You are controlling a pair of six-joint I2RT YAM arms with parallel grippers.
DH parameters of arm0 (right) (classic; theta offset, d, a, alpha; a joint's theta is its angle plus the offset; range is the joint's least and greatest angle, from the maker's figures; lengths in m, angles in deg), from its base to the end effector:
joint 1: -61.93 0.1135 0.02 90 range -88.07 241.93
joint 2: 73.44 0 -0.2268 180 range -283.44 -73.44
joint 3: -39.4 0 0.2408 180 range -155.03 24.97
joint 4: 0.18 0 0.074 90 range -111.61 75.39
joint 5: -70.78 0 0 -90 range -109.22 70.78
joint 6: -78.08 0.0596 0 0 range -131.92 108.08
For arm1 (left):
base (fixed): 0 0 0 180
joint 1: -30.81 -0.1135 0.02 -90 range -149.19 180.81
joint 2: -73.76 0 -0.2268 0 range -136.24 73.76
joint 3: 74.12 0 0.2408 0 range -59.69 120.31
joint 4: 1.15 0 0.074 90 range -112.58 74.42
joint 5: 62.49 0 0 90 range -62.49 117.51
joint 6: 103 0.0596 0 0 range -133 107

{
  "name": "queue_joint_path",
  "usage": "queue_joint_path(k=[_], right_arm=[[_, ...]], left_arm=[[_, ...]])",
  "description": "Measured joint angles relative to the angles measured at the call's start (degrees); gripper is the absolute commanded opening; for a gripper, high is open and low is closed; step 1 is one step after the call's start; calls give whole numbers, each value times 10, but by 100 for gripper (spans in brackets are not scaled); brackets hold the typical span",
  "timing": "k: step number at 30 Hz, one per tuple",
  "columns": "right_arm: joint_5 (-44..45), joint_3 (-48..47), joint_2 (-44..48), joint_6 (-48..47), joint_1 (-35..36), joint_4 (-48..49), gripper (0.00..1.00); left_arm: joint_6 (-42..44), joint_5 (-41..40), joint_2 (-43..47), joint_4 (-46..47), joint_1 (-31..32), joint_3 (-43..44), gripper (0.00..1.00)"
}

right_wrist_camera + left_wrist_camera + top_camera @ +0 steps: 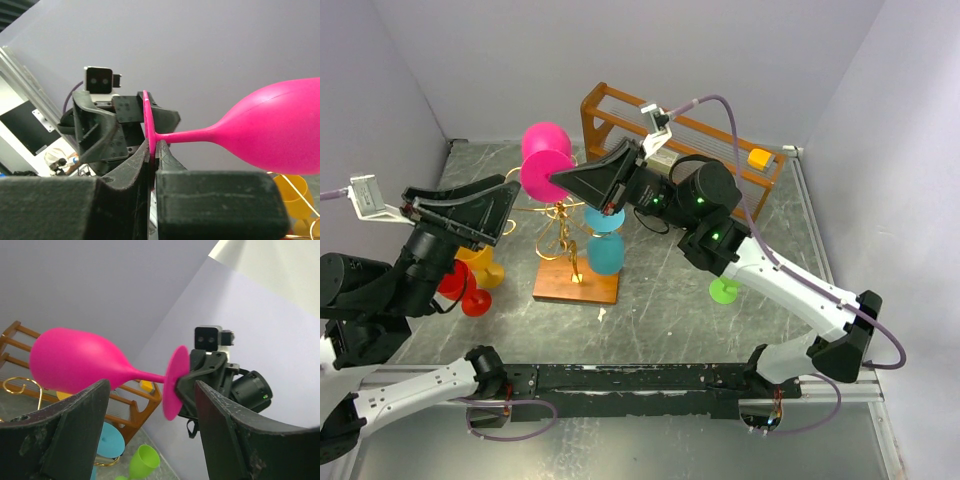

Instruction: Place the wine glass upside down on the wine glass rack

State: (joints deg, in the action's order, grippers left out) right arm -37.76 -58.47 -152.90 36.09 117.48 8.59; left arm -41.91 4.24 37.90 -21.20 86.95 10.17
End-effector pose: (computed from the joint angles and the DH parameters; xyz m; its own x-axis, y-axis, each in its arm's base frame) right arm 0.1671 0.2771 0.4721 -0.5272 0.4773 -0.7031 -0.8221 -0.0772 0.5640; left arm 0.0804 -0.0776 0.4877 -0.0433 -0.7325 -0.6794 0.6263 0.5099 -0.5897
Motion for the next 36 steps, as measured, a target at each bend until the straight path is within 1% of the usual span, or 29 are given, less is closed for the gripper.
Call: queue_joint_path(k=[5,8,11,12,15,17,18,19,22,23,26,30,33,36], right_arm=[[-6,0,5,7,1,14,0],[-9,0,5,9,1,13,0],[-13,0,5,10,1,13,0],[-14,0,5,10,1,13,0],[-19,0,5,12,1,13,0],[-23,0,4,13,1,13,0],[-23,0,3,13,0,13,0],[-23,0,3,13,0,13,0],[-25,0,2,18,0,17,0],[-25,0,2,19,0,19,2],[-22,0,3,20,0,22,30],[-4,7,9,14,0,4,53],[16,12,19,10,2,-26,62],[51,30,40,7,2,-57,67]], left_arm=[[0,-6,-12,-2,0,-2,70],[4,12,-28,-1,0,-2,63],[6,35,-43,0,0,-2,54],[7,43,-46,0,0,-2,51],[9,59,-52,3,0,-2,36],[10,67,-54,4,0,0,22],[11,72,-55,5,0,2,12],[13,75,-56,6,0,5,8],[14,83,-58,7,1,11,7],[15,84,-59,7,1,13,7],[22,85,-63,6,2,19,7],[51,64,-80,0,2,37,7],[76,43,-92,0,2,46,7],[92,21,-101,0,2,47,7]])
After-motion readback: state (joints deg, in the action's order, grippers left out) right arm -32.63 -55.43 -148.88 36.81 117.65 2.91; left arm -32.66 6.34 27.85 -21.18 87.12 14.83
